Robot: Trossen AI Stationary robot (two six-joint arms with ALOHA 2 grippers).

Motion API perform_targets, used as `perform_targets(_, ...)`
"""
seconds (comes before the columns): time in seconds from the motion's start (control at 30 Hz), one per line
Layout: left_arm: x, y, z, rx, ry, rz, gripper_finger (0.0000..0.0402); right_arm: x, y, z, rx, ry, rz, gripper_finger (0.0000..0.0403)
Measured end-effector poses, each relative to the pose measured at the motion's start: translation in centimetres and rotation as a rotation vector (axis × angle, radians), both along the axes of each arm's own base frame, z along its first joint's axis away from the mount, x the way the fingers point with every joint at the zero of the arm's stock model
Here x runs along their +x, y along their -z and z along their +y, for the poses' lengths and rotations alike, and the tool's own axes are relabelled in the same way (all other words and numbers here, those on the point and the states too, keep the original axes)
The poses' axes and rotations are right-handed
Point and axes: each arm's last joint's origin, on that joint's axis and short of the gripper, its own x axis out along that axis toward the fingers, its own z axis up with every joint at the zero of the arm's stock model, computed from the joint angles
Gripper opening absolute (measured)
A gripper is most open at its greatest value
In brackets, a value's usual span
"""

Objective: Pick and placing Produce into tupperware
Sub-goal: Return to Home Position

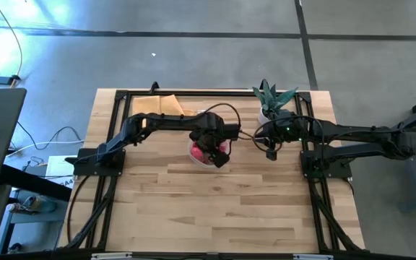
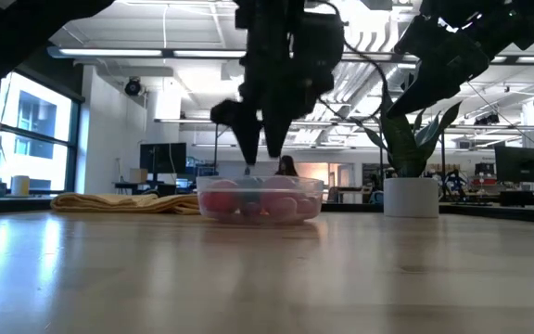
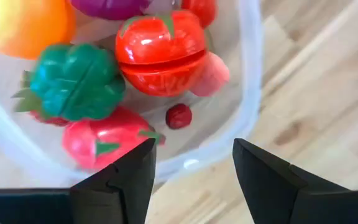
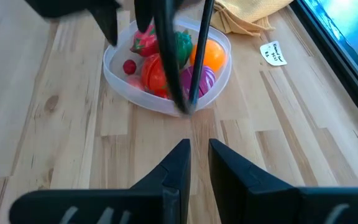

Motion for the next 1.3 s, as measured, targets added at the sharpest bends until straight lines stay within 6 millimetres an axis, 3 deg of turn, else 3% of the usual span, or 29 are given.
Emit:
perform_targets(0.3, -0.1, -7.7, 0.1, 0.094, 0.165, -0.13, 0.0204, 0.0, 0.0, 0.0, 0.0, 0.0, 0.001, 0.0046)
perform_targets(0.5, -1.0, -11.1, -0.3, 0.191, 0.174, -0.273, 0.0204, 0.0, 0.0, 0.0, 0.0, 0.001, 0.0, 0.0046)
perform_targets(0.6, -0.9, -12.0, -0.4, 0.304, 0.303, -0.308, 0.0201, 0.0, 0.0, 0.0, 0.0, 0.001, 0.0, 0.0046)
perform_targets(0.77, -0.4, -13.1, -1.4, 0.463, 0.716, -0.365, 0.0156, 0.0, 0.0, 0.0, 0.0, 0.0, 0.001, 0.0046)
perform_targets(1.03, 0.3, -13.8, -1.0, 0.619, 0.877, -0.395, 0.0019, 0.0, 0.0, 0.0, -0.001, 0.0, -0.001, 0.0046)
perform_targets(1.3, 0.4, -15.2, -0.9, 0.736, 0.987, -0.45, 0.0006, 0.0, 0.0, 0.0, 0.0, 0.0, 0.0, 0.0046)
